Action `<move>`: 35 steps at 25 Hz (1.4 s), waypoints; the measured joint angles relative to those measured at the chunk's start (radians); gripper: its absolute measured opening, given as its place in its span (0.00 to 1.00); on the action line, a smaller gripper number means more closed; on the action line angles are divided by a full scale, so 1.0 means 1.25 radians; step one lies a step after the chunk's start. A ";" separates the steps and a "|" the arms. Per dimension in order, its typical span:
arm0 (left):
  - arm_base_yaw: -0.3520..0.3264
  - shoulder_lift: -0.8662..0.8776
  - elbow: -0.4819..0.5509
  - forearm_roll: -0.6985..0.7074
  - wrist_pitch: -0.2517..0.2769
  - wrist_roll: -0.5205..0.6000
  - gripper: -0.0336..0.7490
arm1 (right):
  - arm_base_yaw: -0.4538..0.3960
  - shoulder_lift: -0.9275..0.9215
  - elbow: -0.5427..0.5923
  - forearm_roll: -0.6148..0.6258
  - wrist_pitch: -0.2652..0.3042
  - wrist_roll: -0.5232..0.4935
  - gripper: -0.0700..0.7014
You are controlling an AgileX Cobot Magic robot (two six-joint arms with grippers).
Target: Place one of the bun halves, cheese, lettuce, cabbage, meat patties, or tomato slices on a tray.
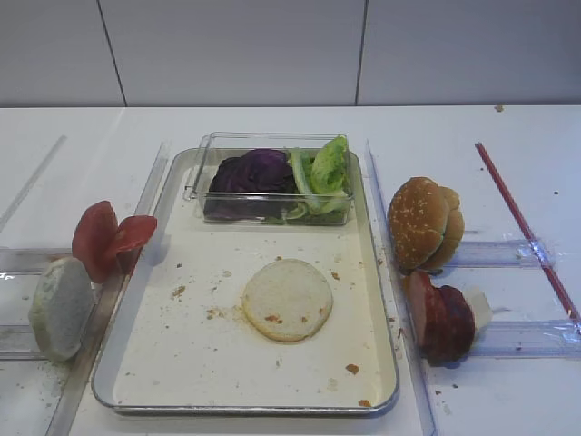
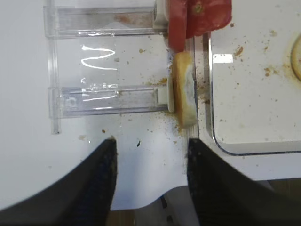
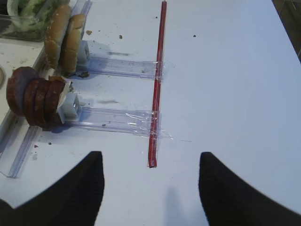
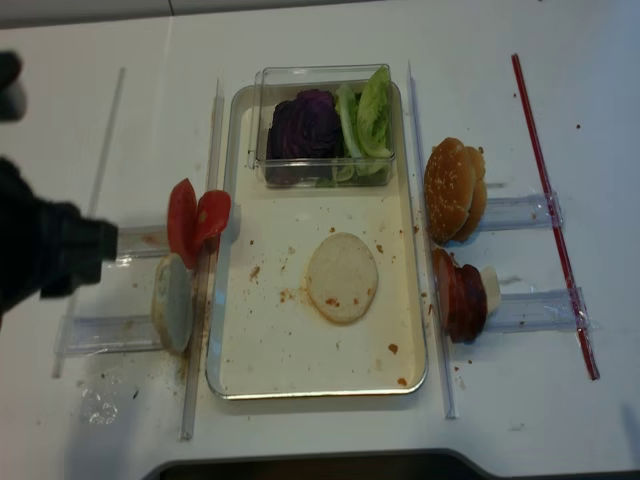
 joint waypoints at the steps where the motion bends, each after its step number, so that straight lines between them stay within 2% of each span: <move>1: 0.000 -0.028 0.016 0.000 0.002 0.000 0.48 | 0.000 0.000 0.000 0.000 0.000 0.000 0.71; 11: 0.000 -0.335 0.130 0.008 0.012 0.040 0.48 | 0.000 0.000 0.000 0.000 0.000 0.000 0.71; 26: 0.000 -0.664 0.322 0.009 0.021 0.069 0.48 | 0.000 0.000 0.000 0.000 0.000 0.000 0.71; 30: 0.000 -0.740 0.361 0.010 0.005 0.069 0.48 | 0.000 0.000 0.000 0.000 0.000 0.000 0.71; 35: 0.000 -0.779 0.388 0.010 -0.039 0.073 0.48 | 0.000 0.000 0.000 0.000 0.000 0.000 0.71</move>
